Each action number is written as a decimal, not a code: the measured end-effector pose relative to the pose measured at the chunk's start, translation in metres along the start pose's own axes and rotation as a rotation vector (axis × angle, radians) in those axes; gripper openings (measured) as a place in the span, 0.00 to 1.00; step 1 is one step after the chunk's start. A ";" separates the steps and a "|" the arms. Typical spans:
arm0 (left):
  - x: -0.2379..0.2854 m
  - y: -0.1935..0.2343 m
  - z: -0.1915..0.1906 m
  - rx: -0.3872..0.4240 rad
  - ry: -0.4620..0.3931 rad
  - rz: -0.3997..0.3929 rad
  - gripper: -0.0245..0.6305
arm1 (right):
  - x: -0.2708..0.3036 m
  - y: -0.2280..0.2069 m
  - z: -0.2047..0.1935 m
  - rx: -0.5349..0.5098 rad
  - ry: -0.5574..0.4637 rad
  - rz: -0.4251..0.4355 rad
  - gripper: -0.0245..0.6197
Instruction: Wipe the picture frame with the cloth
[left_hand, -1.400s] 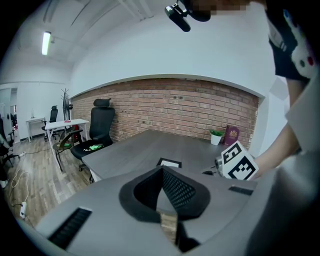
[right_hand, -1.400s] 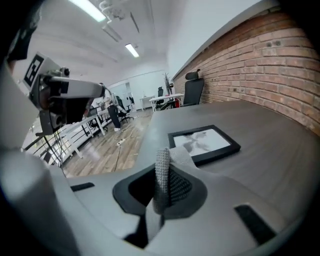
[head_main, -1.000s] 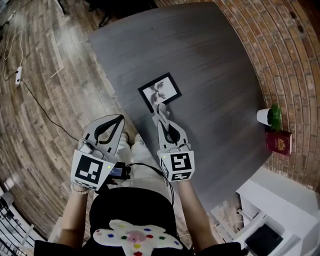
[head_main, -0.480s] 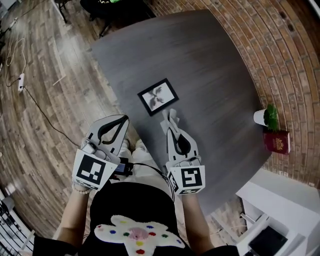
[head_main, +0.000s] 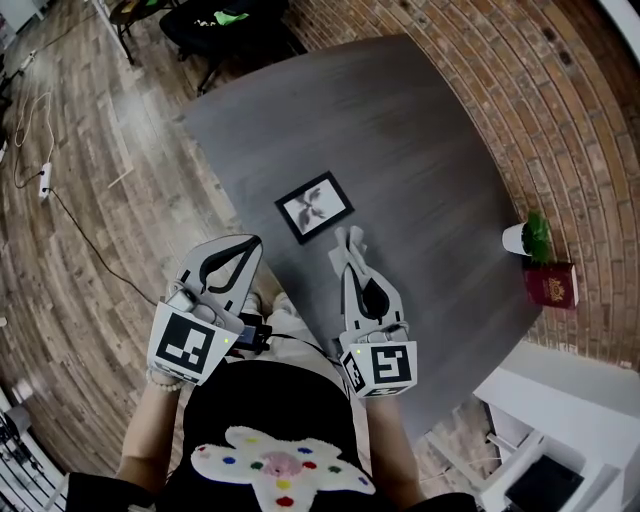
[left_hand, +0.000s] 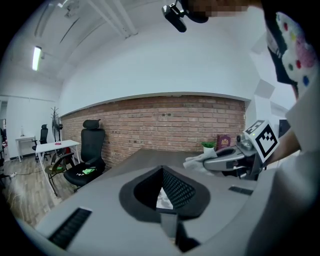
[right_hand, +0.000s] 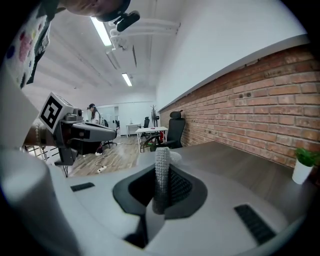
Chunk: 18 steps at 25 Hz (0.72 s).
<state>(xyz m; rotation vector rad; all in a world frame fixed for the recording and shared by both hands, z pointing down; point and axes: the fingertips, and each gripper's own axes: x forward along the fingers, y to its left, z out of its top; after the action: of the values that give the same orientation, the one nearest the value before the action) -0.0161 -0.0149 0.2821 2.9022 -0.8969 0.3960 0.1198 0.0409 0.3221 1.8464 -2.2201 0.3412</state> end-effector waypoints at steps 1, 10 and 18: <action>0.000 0.000 -0.001 -0.003 0.002 0.001 0.05 | 0.000 -0.001 0.000 -0.001 0.001 0.000 0.08; -0.001 -0.003 -0.010 -0.036 0.019 0.007 0.05 | 0.003 0.009 0.003 -0.019 -0.006 0.025 0.08; -0.002 -0.002 -0.007 -0.020 0.006 0.006 0.05 | 0.006 0.015 0.005 -0.024 -0.009 0.040 0.08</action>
<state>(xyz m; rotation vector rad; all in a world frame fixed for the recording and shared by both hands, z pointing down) -0.0178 -0.0116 0.2880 2.8794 -0.9041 0.3930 0.1038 0.0369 0.3191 1.7971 -2.2599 0.3133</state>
